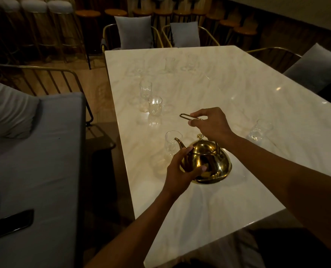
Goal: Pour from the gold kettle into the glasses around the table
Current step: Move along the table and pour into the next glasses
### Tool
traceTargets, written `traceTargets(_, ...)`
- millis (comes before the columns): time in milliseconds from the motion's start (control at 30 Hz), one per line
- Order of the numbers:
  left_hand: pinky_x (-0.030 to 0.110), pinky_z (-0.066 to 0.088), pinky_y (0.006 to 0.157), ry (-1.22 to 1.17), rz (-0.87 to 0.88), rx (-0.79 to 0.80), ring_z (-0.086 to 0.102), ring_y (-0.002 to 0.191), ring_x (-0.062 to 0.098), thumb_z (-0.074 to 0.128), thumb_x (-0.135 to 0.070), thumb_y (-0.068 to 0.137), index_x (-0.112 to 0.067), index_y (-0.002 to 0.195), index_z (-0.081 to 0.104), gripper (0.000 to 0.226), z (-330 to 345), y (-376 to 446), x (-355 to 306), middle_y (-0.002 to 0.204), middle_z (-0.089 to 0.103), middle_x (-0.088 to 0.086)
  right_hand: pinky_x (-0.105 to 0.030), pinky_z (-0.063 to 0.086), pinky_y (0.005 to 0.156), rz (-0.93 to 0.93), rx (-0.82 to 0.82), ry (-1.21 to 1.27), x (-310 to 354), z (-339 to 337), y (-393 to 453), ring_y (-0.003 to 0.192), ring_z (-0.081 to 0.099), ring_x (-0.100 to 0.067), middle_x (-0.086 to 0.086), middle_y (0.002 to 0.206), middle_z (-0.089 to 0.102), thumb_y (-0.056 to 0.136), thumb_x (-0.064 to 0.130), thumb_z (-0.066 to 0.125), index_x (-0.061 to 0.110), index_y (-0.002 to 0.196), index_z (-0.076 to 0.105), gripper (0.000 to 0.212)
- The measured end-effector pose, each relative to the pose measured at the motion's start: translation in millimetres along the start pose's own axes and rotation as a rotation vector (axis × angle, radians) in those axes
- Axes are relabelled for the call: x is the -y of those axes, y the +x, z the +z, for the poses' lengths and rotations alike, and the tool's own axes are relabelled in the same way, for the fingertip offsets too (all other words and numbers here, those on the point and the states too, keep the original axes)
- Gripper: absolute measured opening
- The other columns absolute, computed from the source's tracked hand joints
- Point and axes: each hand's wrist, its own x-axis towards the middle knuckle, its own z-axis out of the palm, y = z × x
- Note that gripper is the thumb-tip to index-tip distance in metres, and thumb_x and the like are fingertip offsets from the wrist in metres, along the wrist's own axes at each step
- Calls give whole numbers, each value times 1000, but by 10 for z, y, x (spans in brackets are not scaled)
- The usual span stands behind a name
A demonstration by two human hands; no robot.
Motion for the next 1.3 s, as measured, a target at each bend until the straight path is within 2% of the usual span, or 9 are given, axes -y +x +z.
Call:
traceTargets(133,14,49,89,-13,2,3,51,125,5,86,-25,71,-36,130,56,67,8,-1,1,136,54,-10,2,35,42,1,-2,-12,27,-16,-44,69,59,-7,-10,119,65,79,14,77,8,109,73,31)
traceTargets(233,14,48,90,-6,8,1,50,125,7,86,-26,71,-36,130,56,67,21,-8,-5,137,53,-10,4,35,43,-3,-19,-13,51,-35,-81,98,66,-27,-12,119,65,80,12,76,7,111,71,32)
traceTargets(300,16,48,92,-4,15,2,50,125,7,86,-27,72,-36,130,56,66,32,-13,-4,137,54,-10,4,35,43,-1,-23,-7,56,-45,-98,105,65,-30,-12,116,66,80,12,75,6,111,71,32)
traceTargets(533,20,48,96,-1,34,8,51,120,-6,86,-26,73,-36,129,57,64,68,-25,-3,127,55,-23,4,35,42,3,-17,17,57,-76,-126,105,64,-34,-13,103,67,81,11,75,6,111,71,31)
traceTargets(700,31,49,103,7,41,-1,50,127,7,85,-27,73,-33,131,56,66,98,-4,10,135,55,-12,2,35,40,-4,-9,15,69,-97,-128,102,65,-35,-16,107,68,81,11,75,5,110,71,30)
traceTargets(900,21,48,97,11,49,7,50,125,5,84,-29,74,-35,131,55,64,129,20,15,135,54,-14,-2,38,38,-13,20,-2,83,-134,-112,64,60,-17,-17,109,68,80,12,76,7,109,71,30)
traceTargets(1067,24,49,99,18,46,9,51,127,7,84,-33,73,-36,131,55,65,150,58,32,136,55,-12,2,35,39,-3,17,11,72,-149,-88,98,66,-30,-15,113,67,81,12,75,7,110,71,30)
traceTargets(1200,33,50,102,17,39,12,51,127,9,85,-36,72,-38,131,55,66,160,86,28,136,56,-11,1,35,39,-1,29,4,78,-166,-53,80,63,-19,-12,116,65,81,13,75,7,111,70,32)
traceTargets(1300,33,51,101,31,52,17,52,127,10,84,-36,73,-38,132,54,66,154,111,25,136,56,-11,2,35,39,-5,27,5,71,-171,-23,96,65,-25,-12,118,65,81,13,75,6,112,70,32)
